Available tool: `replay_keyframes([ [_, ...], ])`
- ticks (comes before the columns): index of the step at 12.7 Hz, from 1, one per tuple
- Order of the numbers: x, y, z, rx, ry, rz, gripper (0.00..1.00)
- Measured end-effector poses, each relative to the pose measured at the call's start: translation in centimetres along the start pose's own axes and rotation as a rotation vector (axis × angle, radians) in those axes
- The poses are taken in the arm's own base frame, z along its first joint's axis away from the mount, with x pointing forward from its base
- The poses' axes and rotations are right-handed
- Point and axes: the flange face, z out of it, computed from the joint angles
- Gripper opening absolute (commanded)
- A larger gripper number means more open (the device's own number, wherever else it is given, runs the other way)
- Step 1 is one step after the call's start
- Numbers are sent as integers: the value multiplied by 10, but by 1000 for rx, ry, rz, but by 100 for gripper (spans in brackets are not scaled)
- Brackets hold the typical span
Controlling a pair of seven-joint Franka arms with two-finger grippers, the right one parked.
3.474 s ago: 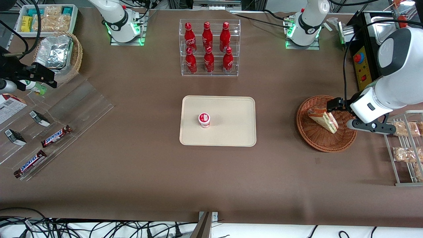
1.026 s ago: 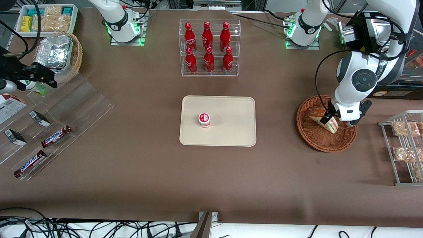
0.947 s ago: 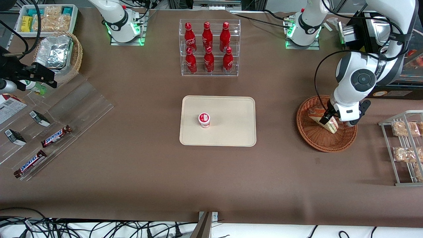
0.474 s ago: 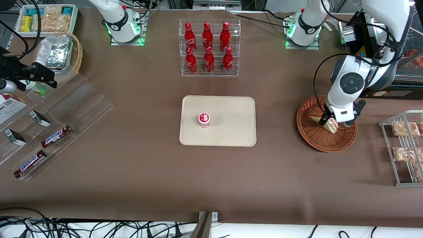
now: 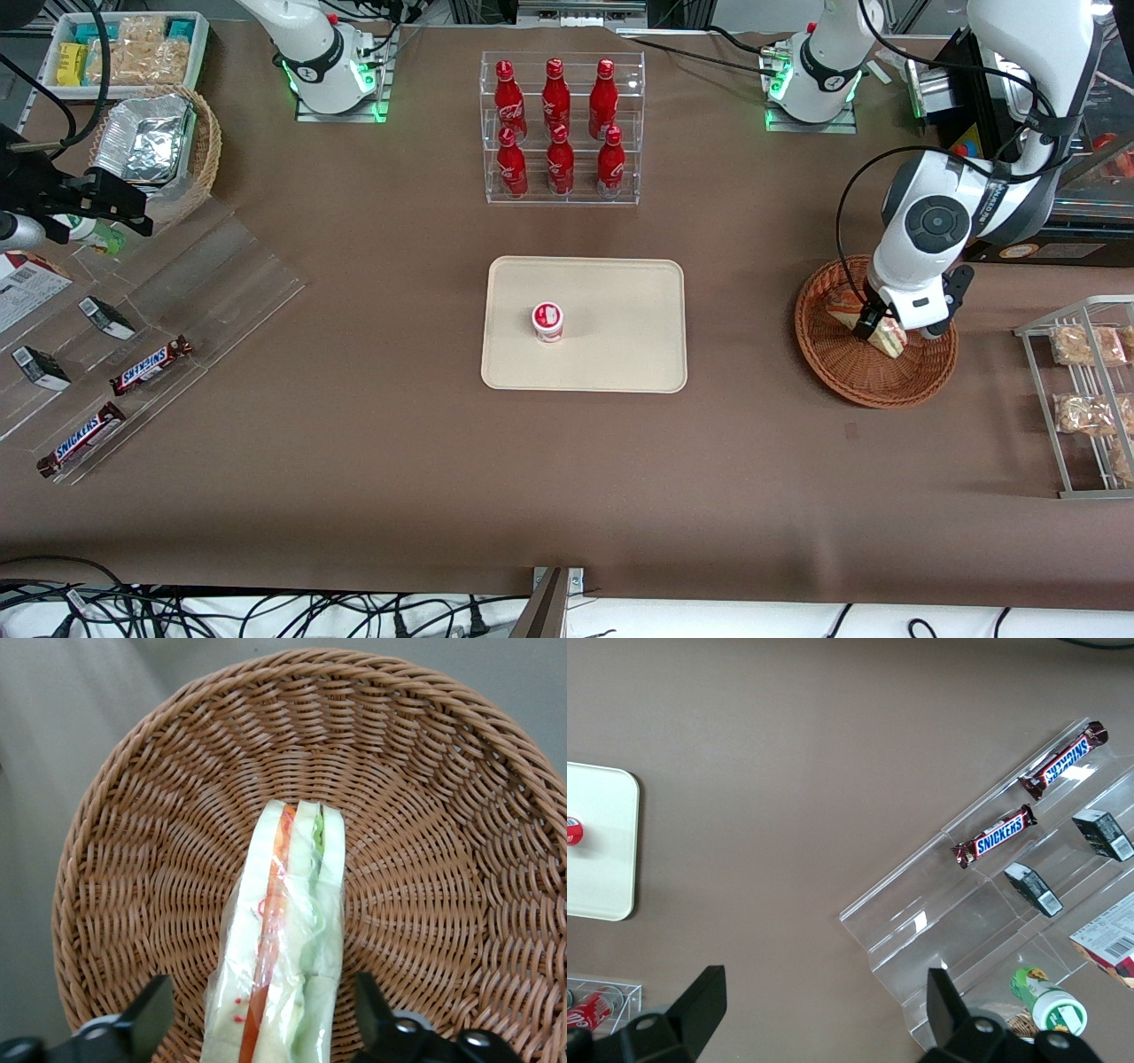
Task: Place sandwich from basket to tray
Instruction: 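Carry the held sandwich with the left gripper over to the cream tray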
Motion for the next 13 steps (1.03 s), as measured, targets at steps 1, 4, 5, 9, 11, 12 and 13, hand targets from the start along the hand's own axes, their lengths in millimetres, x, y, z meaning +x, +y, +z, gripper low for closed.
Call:
replay_keyframes([
  [1, 0, 0, 0, 0, 0, 0, 32],
  [4, -1, 1, -1, -2, 2, 13, 30],
  [5, -1, 1, -2, 0, 3, 31, 30],
  [9, 3, 13, -30, 112, 1, 194, 31],
  [11, 4, 30, -72, 147, -35, 296, 31],
  [12, 6, 38, -99, 148, -67, 349, 31],
  [13, 5, 46, -126, 137, -90, 396, 31],
])
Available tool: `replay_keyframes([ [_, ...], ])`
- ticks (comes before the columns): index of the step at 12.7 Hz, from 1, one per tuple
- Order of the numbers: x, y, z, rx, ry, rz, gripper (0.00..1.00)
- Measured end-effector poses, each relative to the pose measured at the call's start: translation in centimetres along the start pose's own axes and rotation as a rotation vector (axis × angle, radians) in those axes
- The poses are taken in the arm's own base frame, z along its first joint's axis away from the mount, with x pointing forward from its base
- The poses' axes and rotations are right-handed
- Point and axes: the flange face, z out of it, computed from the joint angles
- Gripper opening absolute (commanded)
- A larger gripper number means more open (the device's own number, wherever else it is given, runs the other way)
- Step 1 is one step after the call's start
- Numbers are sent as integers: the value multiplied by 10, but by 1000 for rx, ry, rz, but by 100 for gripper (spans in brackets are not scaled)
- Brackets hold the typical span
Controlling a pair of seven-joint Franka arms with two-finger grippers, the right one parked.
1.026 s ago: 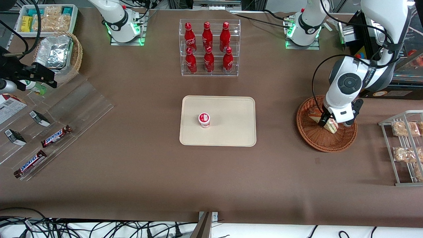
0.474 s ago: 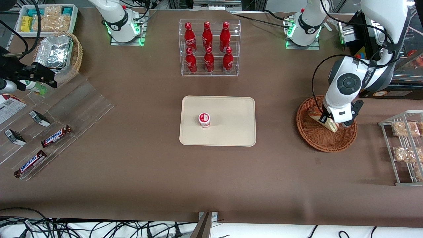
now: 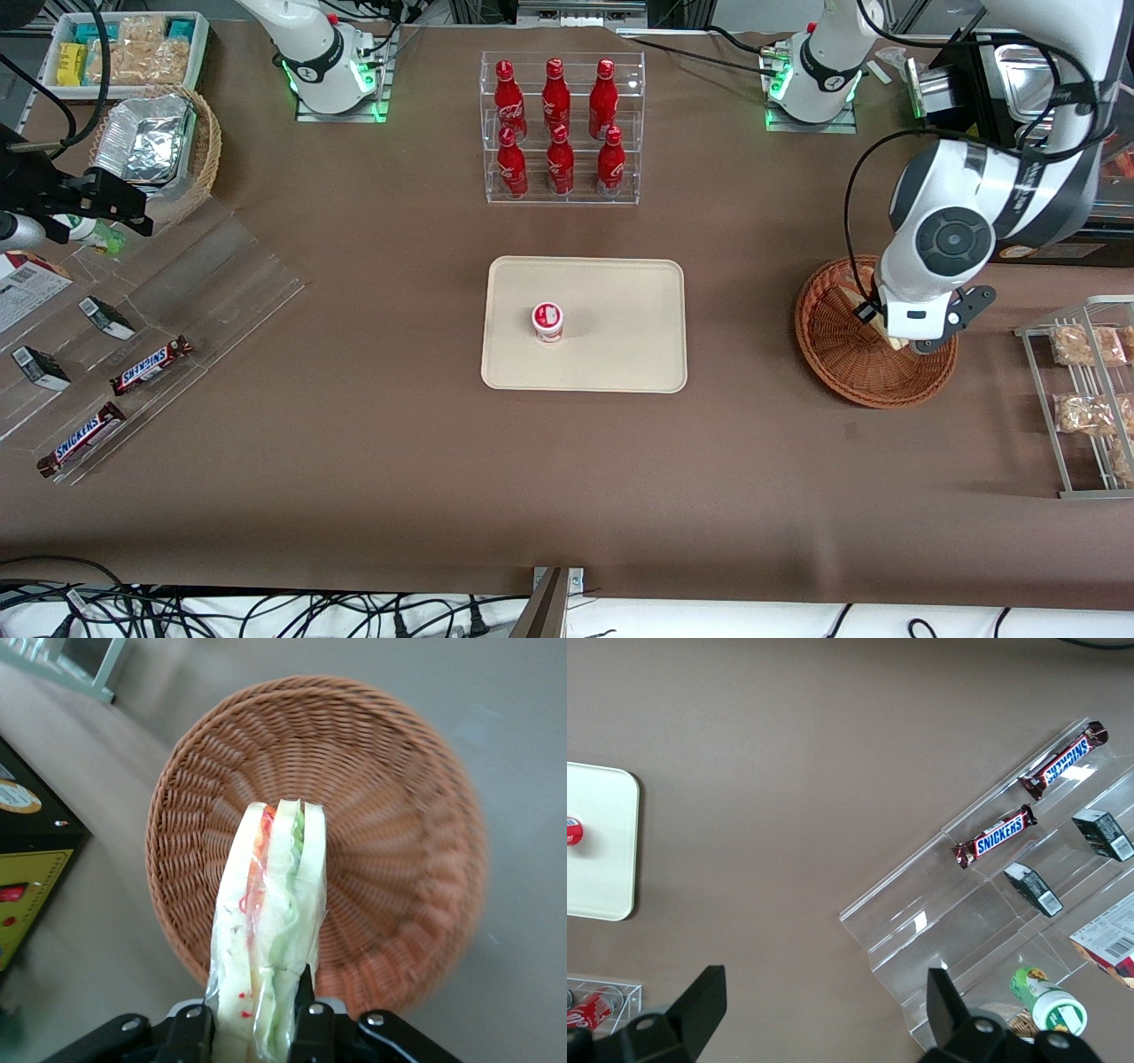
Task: Place sandwich from basket to tray
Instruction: 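Carry the held sandwich with the left gripper over to the cream tray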
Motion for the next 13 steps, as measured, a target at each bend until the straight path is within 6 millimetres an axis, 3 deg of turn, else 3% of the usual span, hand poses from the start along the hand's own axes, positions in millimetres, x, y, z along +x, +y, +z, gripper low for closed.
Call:
replay_keyframes([
  [2, -11, 15, -51, -37, 8, 77, 31],
  [4, -39, 38, -96, -82, 16, 166, 31],
  [6, -73, 66, -120, -112, 21, 254, 31],
  [9, -120, 111, -117, -130, 14, 366, 31],
  [13, -158, 158, -104, -207, 16, 475, 31],
])
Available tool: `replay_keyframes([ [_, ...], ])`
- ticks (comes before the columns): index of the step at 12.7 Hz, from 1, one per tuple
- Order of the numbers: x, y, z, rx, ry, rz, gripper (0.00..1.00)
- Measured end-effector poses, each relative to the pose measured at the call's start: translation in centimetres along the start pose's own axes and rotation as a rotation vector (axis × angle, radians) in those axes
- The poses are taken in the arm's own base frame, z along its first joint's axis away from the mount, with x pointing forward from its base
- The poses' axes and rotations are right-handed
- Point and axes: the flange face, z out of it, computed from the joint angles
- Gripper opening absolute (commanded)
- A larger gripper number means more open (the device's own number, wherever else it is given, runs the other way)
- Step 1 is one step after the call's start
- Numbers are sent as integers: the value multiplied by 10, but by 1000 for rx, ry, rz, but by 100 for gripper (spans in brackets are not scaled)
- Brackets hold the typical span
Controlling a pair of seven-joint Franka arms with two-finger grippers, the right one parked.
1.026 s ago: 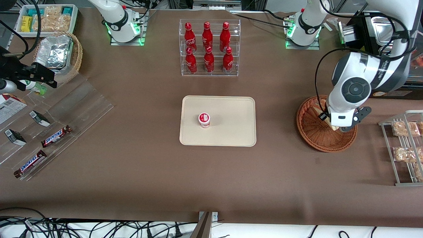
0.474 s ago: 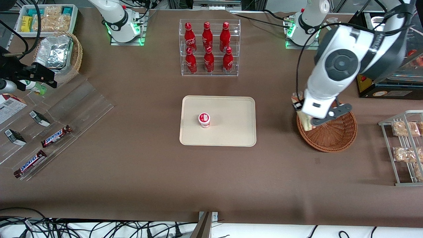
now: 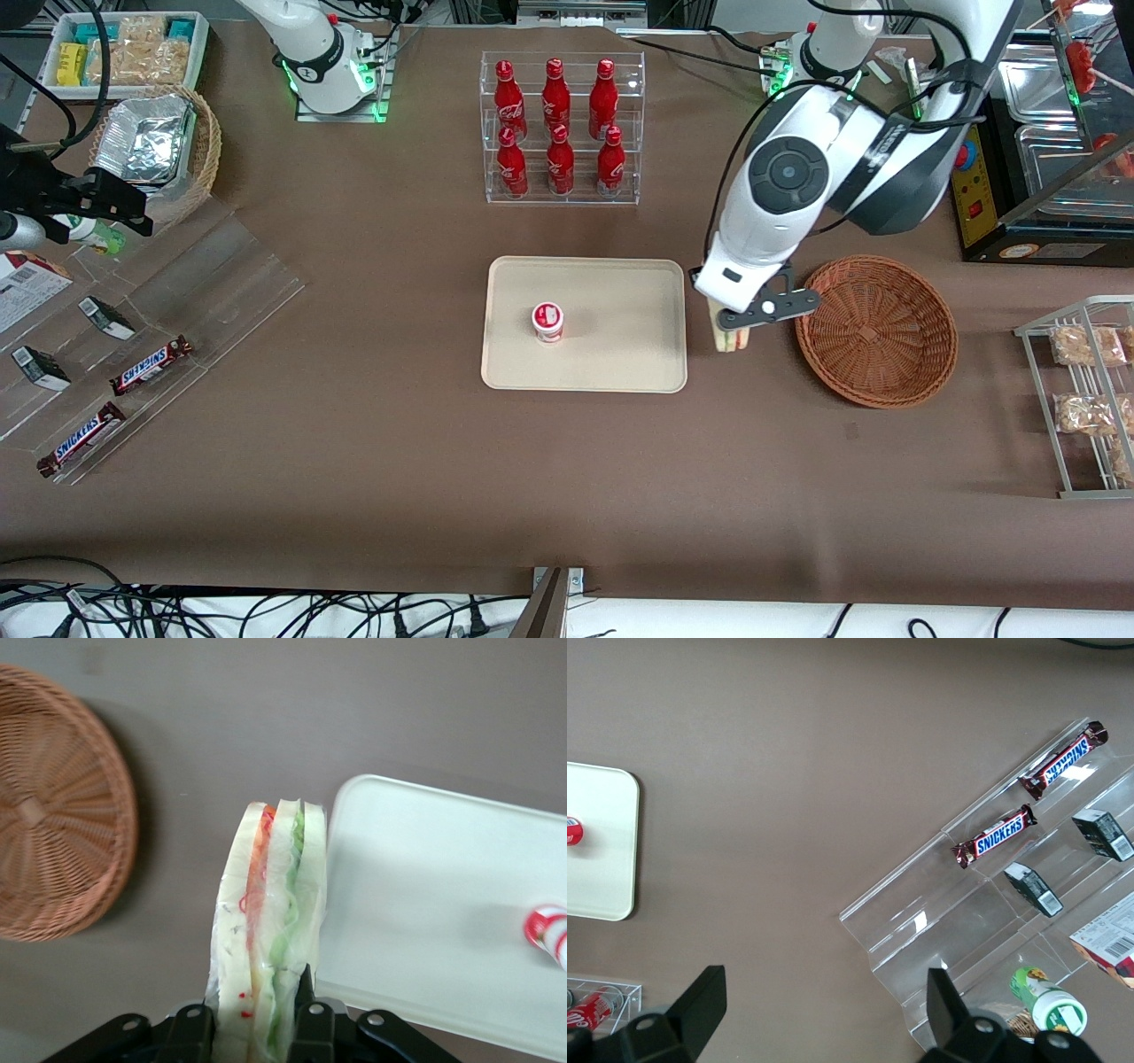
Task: Place sandwich from basket to tray
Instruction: 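Carry the held sandwich with the left gripper over to the cream tray, then lower the sandwich onto the tray beside the cup and open the left gripper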
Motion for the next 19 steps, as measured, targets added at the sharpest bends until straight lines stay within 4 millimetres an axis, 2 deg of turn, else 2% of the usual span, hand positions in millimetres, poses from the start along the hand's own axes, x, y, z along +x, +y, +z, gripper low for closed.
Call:
replay_keyframes([
  [3, -20, 45, 21, -47, 12, 74, 31],
  [5, -25, 66, 42, -76, 14, 97, 31],
  [7, -25, 82, 67, -78, 47, 90, 31],
  [10, -41, 112, 108, -51, 112, 56, 31],
  [12, -47, 119, 124, -42, 139, 46, 31],
  [16, -48, 116, 134, -31, 173, 49, 31],
  [19, -54, 113, 150, -18, 194, 50, 31],
])
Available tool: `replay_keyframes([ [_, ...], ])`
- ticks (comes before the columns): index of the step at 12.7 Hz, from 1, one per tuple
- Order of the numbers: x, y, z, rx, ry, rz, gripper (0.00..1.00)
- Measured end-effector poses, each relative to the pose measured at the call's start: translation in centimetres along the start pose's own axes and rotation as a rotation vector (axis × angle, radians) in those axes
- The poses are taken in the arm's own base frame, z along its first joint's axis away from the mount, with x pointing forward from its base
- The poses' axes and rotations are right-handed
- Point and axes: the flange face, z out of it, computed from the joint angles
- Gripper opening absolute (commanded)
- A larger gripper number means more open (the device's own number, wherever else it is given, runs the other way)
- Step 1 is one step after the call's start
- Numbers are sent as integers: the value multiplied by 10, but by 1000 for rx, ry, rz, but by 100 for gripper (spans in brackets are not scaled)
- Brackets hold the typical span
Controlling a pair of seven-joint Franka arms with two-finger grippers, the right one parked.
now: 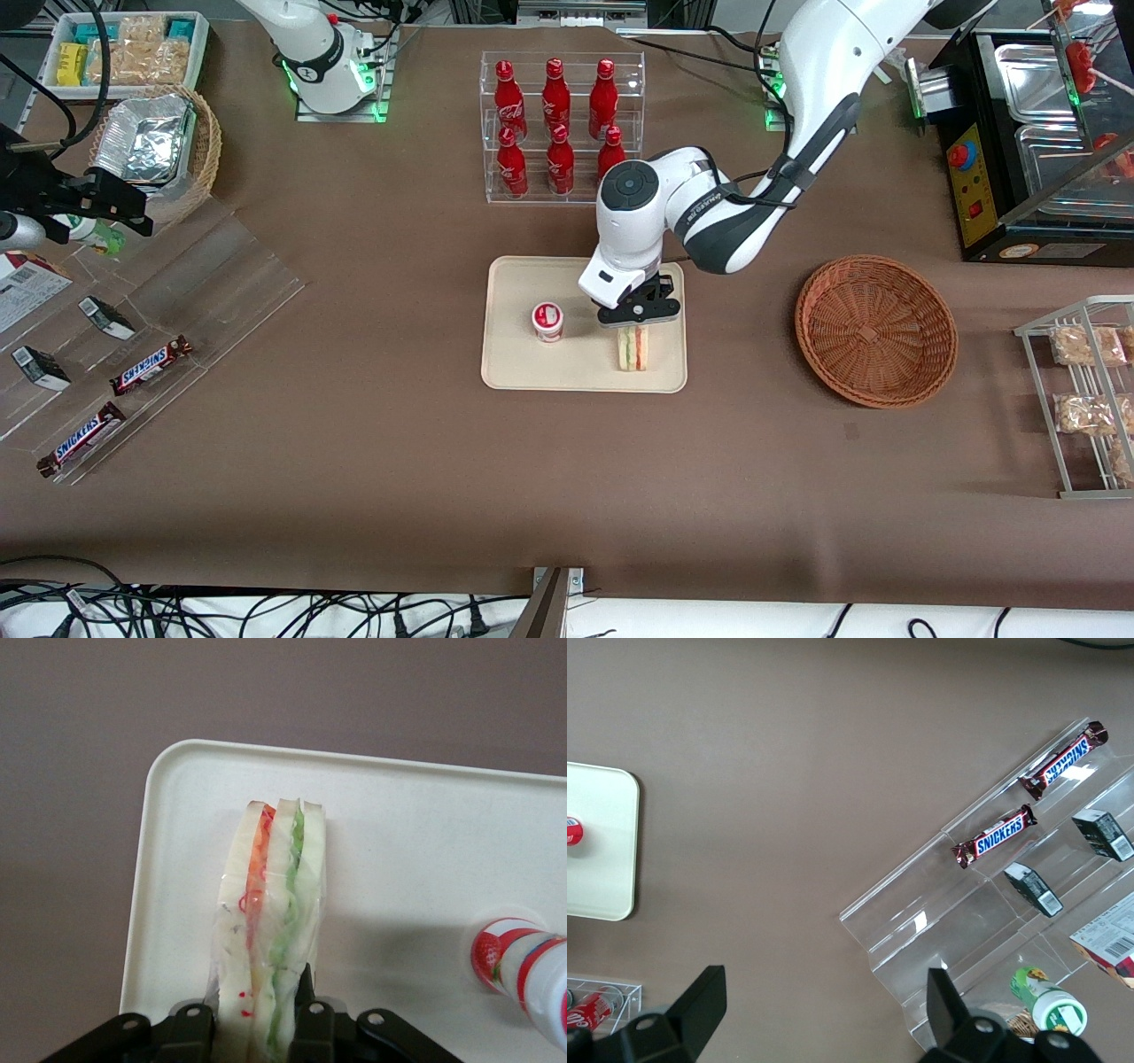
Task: Place sandwich from basket to tray
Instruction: 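Lower the sandwich onto the tray beside the cup and open the left gripper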
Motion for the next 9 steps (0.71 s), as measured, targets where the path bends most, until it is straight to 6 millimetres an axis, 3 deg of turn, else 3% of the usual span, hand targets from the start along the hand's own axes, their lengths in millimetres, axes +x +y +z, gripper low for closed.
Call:
replay_keyframes([
  [5, -8, -1, 9, 0, 7, -7, 32],
  [6, -9, 0, 10, -3, 8, -10, 38],
  [9, -10, -1, 12, -3, 6, -12, 79],
])
